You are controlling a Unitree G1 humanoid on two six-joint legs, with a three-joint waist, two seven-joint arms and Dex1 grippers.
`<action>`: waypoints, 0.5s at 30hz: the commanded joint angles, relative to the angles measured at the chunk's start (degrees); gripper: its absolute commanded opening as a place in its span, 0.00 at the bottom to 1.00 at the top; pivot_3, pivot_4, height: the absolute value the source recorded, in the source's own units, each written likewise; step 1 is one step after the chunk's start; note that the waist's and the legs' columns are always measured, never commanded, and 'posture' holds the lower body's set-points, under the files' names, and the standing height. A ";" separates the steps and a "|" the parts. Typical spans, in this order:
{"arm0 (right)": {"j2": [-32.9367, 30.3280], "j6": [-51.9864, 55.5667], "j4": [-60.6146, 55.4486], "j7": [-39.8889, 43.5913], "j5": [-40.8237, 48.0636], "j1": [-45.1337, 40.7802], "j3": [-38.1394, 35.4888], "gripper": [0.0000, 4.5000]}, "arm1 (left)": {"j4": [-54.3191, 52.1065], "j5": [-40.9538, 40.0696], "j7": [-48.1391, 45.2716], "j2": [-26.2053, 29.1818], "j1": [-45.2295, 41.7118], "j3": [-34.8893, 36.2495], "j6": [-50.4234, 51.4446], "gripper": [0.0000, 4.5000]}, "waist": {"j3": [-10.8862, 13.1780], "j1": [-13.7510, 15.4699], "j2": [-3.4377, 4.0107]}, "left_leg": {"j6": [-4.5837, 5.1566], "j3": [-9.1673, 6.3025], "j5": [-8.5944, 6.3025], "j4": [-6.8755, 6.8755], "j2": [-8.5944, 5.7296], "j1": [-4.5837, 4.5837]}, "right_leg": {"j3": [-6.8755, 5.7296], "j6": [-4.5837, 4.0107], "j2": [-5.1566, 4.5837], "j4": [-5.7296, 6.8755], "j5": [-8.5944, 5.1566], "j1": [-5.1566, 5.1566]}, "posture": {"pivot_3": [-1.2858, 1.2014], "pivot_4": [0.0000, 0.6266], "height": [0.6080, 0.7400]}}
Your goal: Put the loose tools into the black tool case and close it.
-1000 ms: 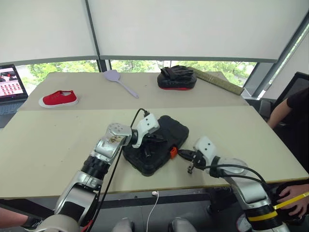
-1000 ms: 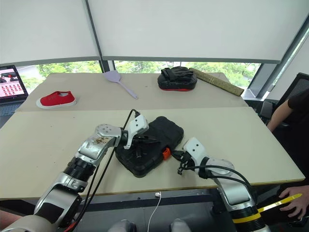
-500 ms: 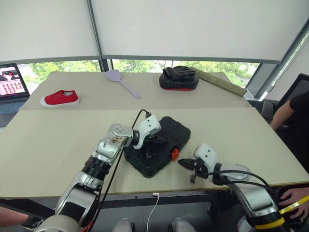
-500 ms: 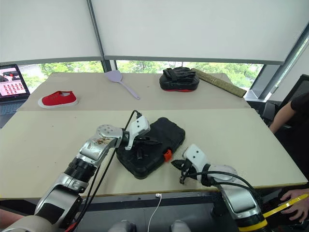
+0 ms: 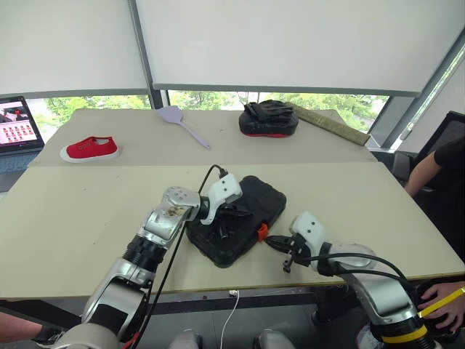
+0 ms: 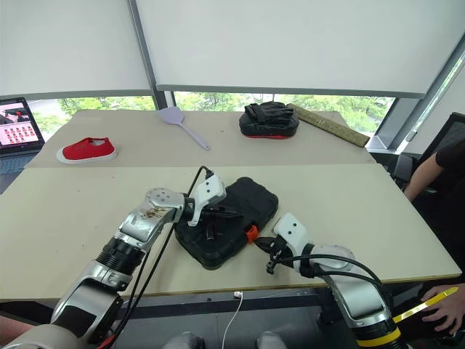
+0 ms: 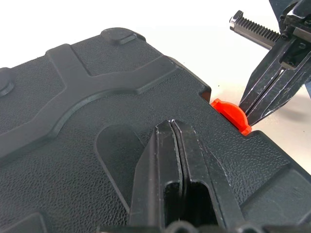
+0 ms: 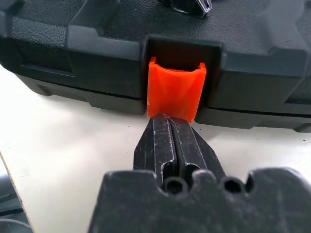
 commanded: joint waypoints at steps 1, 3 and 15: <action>1.12 -0.96 -1.16 -0.33 0.38 -2.34 0.92 0.00 | 6.22 4.87 0.37 1.16 3.85 -6.03 4.02 0.01 | 0.00 -0.08 0.00 | 0.00 -0.02 0.00 0.00 0.00 0.02 | 0.00 0.00 0.00 0.00 0.00 0.00 | 0.52 0.24 1.00; 2.11 -1.35 0.03 -0.75 0.66 -3.02 0.75 0.00 | 6.13 4.80 0.43 1.19 3.87 -6.03 4.16 0.01 | 0.01 -0.17 0.00 | -0.01 -0.05 -0.01 -0.02 0.02 0.08 | 0.00 0.00 0.00 0.00 0.00 -0.02 | 0.52 0.24 1.00; 4.79 -0.95 2.70 -0.67 1.13 -6.85 0.92 0.00 | 5.65 4.70 -0.12 1.93 4.02 -7.01 5.72 0.01 | 0.06 -0.92 0.00 | -0.09 -0.11 -0.05 -0.13 0.10 0.33 | 0.04 -0.02 0.00 -0.01 0.00 -0.12 | 0.52 0.24 1.00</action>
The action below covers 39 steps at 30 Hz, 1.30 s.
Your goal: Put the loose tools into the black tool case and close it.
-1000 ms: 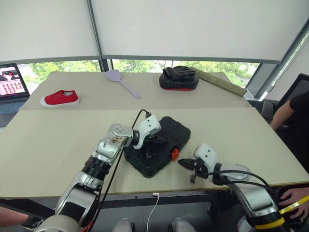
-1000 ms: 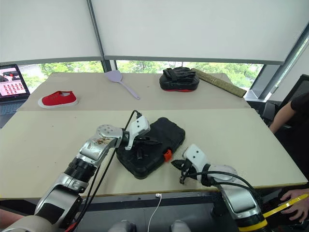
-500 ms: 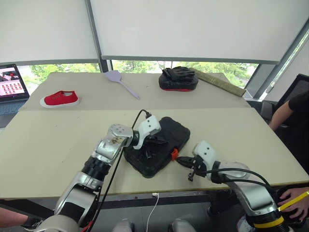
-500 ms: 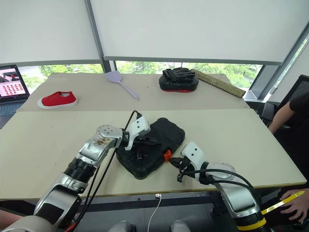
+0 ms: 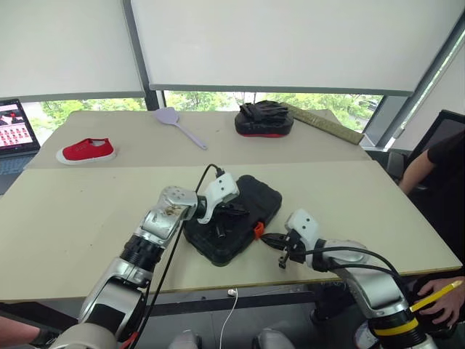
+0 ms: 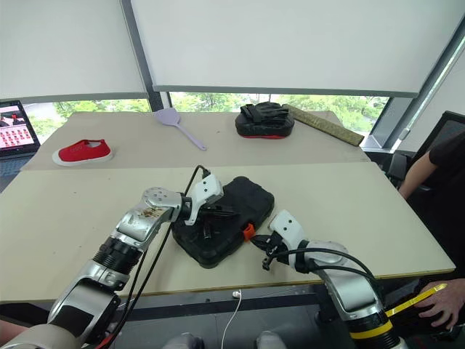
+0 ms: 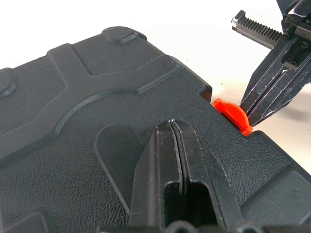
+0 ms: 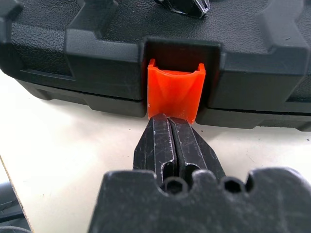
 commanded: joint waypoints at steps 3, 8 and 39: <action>3.50 -1.60 0.13 -1.05 1.29 -4.01 0.30 0.00 | 5.25 4.44 -0.60 0.49 4.23 -7.18 5.83 0.01 | 0.00 -0.60 0.00 | -0.02 -0.04 -0.01 -0.05 0.02 0.08 | 0.00 -0.01 -0.01 0.00 0.00 0.03 | 0.52 0.24 1.00; 5.97 -1.51 2.66 -0.70 1.79 -4.57 0.70 0.00 | 5.02 4.17 -0.60 0.52 4.21 -7.37 6.46 0.01 | 0.00 -1.03 0.00 | -0.05 -0.28 -0.03 -0.10 0.05 0.18 | 0.01 -0.03 -0.04 -0.04 -0.01 0.07 | 0.52 0.24 1.00; -13.51 -45.96 13.04 21.30 6.86 12.91 -23.03 0.98 | -7.26 -10.33 -5.46 22.23 34.82 33.38 -29.64 1.00 | 1.78 0.61 0.34 | 0.27 0.28 -0.26 -0.05 -0.21 -1.28 | 0.08 0.22 0.00 -0.12 -0.11 -0.96 | 0.52 0.24 1.00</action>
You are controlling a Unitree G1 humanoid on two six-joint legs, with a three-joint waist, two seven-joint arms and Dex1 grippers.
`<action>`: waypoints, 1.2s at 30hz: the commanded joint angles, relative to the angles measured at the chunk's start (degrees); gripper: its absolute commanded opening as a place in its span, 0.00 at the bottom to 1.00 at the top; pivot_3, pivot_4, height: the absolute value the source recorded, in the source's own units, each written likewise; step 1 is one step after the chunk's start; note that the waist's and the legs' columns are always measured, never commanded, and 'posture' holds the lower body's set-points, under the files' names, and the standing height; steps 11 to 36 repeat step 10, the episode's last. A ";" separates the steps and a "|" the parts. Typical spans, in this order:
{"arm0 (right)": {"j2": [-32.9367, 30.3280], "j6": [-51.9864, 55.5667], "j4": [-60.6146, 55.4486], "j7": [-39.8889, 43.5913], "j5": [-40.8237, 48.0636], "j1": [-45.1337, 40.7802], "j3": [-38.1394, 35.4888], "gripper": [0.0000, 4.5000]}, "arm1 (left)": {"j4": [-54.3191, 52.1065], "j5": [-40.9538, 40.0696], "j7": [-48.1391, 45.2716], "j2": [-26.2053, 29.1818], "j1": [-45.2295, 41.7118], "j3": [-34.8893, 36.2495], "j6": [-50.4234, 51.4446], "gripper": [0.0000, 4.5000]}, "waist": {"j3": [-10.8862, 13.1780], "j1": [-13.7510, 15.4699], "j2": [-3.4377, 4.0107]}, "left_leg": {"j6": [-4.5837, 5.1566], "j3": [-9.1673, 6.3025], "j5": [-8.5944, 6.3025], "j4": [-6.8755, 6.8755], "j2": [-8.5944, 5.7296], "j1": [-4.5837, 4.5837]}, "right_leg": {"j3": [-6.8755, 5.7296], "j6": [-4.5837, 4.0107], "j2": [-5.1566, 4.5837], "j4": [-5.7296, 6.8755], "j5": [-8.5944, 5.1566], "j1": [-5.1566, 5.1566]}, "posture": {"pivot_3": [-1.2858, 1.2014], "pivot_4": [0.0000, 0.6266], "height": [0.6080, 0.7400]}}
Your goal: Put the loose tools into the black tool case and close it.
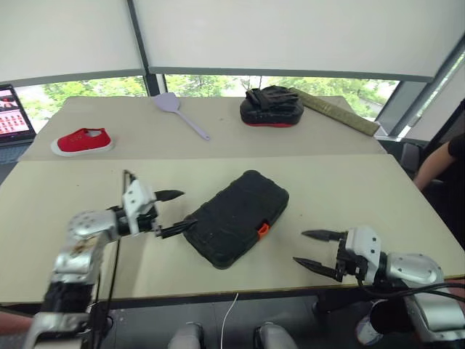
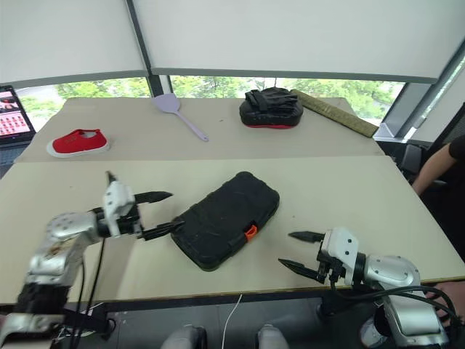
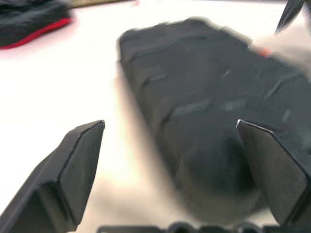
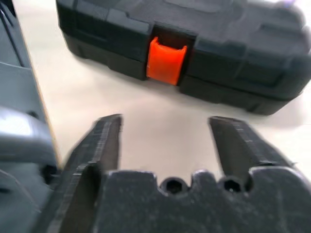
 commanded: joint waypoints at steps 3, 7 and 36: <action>-4.22 -10.32 10.25 4.27 0.07 -1.98 -3.75 0.98 | 4.03 4.93 5.09 4.85 11.24 7.75 -9.24 1.00 | 0.36 0.34 -0.01 | -0.01 0.08 -0.07 0.05 0.09 -0.04 | -0.01 -0.41 -0.07 -0.02 0.01 -0.06 | 0.52 0.24 1.00; -4.87 -10.83 13.52 4.80 0.68 -4.37 -3.41 0.98 | 2.66 5.09 8.51 3.77 14.75 8.91 -10.89 1.00 | 0.42 1.23 0.01 | -0.04 0.13 -0.09 0.13 0.12 -0.09 | -0.04 -0.56 -0.15 -0.02 -0.01 -0.06 | 0.52 0.24 1.00; -5.02 -10.87 15.07 5.30 0.77 -5.36 -3.13 0.98 | 0.91 4.76 10.62 3.37 15.18 9.02 -10.40 1.00 | 0.42 1.43 0.01 | -0.43 0.18 -0.32 0.13 0.11 -0.08 | -0.05 -0.57 -0.21 -0.02 0.01 -0.04 | 0.52 0.24 1.00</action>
